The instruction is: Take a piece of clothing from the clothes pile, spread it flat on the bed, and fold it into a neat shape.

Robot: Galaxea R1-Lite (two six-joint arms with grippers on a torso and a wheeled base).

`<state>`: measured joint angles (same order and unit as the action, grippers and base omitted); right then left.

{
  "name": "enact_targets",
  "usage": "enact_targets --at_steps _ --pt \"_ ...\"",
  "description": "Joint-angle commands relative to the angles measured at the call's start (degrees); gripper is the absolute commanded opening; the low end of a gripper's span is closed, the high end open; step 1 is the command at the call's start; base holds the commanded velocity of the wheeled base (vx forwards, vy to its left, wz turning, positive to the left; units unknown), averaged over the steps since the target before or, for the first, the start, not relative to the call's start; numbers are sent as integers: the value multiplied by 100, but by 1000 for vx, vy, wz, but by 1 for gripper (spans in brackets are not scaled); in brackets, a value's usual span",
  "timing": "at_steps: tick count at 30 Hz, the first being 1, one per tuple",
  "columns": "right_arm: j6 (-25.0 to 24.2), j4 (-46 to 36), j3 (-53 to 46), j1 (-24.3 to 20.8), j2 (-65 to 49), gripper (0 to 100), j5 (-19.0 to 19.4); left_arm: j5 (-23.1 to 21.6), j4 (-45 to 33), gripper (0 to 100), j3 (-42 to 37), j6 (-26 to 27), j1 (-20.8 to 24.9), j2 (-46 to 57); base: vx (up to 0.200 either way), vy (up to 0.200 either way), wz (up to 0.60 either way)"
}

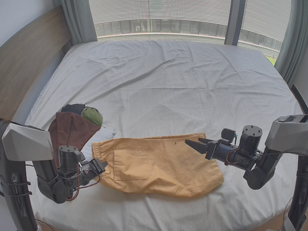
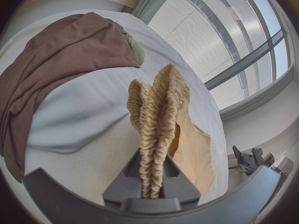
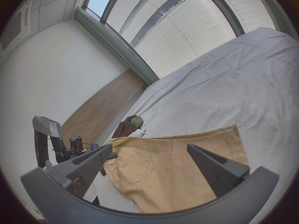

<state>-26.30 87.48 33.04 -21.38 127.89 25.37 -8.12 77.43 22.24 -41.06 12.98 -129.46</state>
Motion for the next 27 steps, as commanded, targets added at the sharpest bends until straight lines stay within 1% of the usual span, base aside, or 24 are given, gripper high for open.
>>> enact_targets --at_steps 1,6,16,22,27 --pt "2 6 1 -24 52 100 3 -49 44 0 -141 28 -121 114 0 0 0" --pt "2 6 10 -15 60 100 3 -76 44 0 -211 28 -103 281 0 0 0" --pt "2 67 -8 -15 52 100 3 -41 44 0 -18 19 407 413 0 0 0" --pt "2 67 -8 46 -10 100 3 -23 44 0 132 10 635 545 0 0 0" --pt "19 67 -8 117 -27 100 3 -14 -27 0 334 1 978 712 0 0 0"
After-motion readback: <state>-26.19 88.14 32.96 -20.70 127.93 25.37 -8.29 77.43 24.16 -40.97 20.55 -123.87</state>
